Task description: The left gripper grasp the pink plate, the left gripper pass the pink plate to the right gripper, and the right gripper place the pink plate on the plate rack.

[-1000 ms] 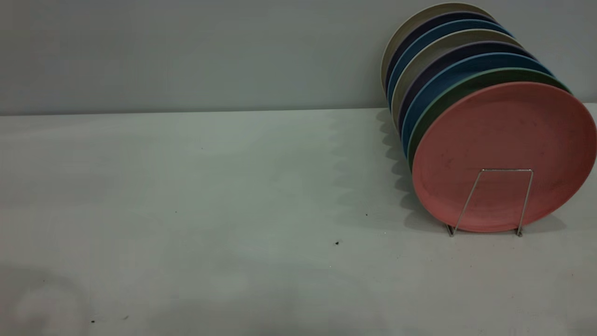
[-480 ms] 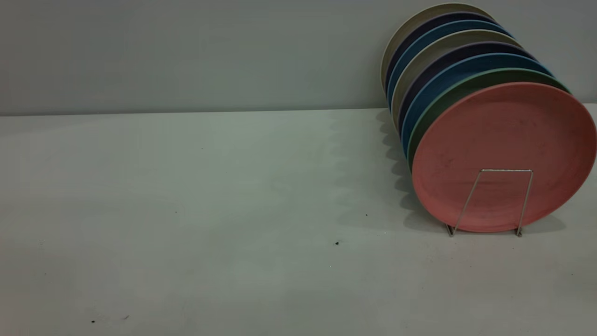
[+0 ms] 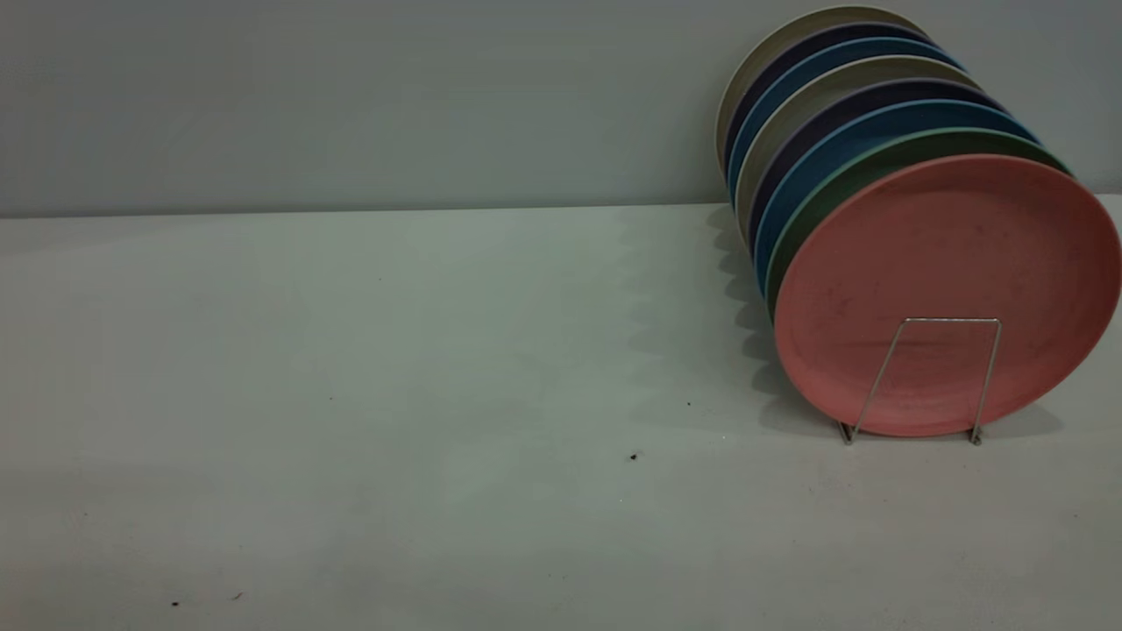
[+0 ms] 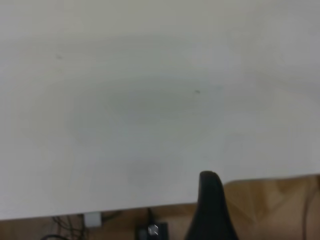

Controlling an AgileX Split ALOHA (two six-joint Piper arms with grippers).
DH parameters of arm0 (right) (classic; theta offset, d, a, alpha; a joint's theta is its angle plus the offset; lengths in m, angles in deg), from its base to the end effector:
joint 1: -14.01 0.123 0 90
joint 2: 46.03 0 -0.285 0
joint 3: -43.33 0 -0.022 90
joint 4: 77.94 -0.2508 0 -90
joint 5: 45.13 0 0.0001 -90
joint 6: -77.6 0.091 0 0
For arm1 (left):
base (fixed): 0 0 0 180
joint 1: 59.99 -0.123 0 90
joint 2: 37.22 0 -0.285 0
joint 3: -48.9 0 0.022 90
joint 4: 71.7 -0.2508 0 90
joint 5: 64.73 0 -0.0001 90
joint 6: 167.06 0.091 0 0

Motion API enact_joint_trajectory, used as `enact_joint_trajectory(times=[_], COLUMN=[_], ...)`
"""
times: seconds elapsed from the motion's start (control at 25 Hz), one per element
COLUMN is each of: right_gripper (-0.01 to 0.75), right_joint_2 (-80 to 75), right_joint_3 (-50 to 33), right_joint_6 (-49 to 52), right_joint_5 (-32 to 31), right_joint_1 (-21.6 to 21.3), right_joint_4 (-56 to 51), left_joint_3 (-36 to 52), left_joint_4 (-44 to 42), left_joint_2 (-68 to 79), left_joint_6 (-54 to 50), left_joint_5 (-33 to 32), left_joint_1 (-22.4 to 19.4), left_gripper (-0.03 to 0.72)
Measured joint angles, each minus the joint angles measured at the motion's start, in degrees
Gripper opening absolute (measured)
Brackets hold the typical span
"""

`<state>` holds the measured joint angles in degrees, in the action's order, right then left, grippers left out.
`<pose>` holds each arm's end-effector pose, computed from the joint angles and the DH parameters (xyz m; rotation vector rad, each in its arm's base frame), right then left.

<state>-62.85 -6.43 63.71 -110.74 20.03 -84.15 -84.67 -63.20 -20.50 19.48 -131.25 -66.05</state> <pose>0.0147 0.0106 0.2646 -0.3967 2.2670 0.0662 0.0117 -0.0112 0.2805 0.0149 2.2524 -0.0676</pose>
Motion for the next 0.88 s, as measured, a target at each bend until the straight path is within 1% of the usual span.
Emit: enact_joint_trajectory(times=[0.28, 0.36, 0.56, 0.88], right_gripper=[0.579, 0.579, 0.579, 0.579], right_joint_2=[5.05, 5.12, 6.05, 6.75], right_joint_3=[0.0, 0.0, 0.0, -0.01], right_joint_6=[1.46, 1.53, 1.74, 3.39], right_joint_5=[0.0, 0.0, 0.05, 0.05], right_joint_1=[2.18, 2.54, 2.54, 2.54], right_joint_4=[1.91, 2.01, 2.25, 3.02], left_joint_3=[0.64, 0.83, 1.8, 2.95], left_joint_4=[-2.34, -3.23, -5.76, -5.84], left_joint_2=[-0.55, -0.55, -0.55, -3.55], left_joint_6=[0.27, 0.42, 0.91, -1.19], left_joint_5=[0.18, 0.49, 1.59, 1.75], left_joint_1=[0.0, 0.61, 3.45, 4.16], left_gripper=[0.582, 0.582, 0.582, 0.582])
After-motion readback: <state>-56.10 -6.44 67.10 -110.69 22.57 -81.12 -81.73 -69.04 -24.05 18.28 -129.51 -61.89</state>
